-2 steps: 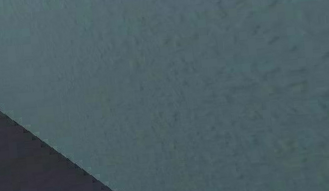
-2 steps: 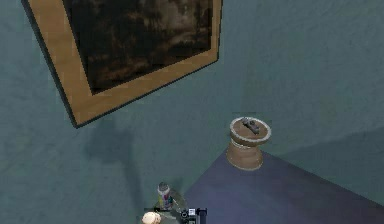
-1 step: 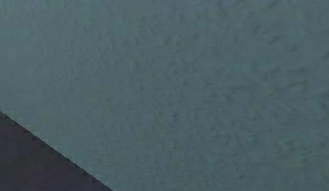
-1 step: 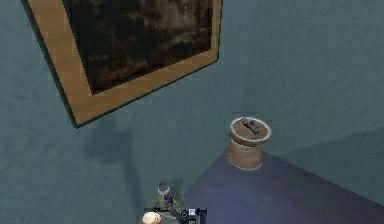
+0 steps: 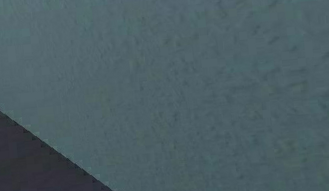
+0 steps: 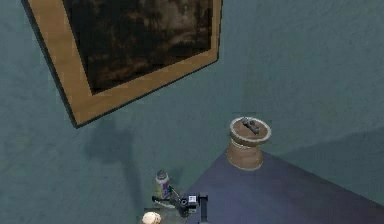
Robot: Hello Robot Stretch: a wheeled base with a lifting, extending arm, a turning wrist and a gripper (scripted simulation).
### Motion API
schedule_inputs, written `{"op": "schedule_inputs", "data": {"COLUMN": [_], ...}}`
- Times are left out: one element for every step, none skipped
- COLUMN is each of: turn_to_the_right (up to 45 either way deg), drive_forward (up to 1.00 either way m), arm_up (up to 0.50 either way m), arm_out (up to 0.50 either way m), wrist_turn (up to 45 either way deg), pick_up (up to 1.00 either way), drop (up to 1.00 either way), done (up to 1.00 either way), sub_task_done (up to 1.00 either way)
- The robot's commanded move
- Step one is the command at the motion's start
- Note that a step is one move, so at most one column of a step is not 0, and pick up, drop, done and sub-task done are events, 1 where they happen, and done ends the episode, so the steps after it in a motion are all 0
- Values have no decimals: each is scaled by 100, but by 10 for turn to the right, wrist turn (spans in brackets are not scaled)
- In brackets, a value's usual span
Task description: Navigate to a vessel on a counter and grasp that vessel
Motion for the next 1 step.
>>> {"op": "schedule_inputs", "data": {"turn_to_the_right": [0], "drive_forward": [0], "arm_up": [0], "arm_out": [0], "wrist_turn": [0], "pick_up": [0], "drop": [0], "done": [100], "sub_task_done": [0]}}
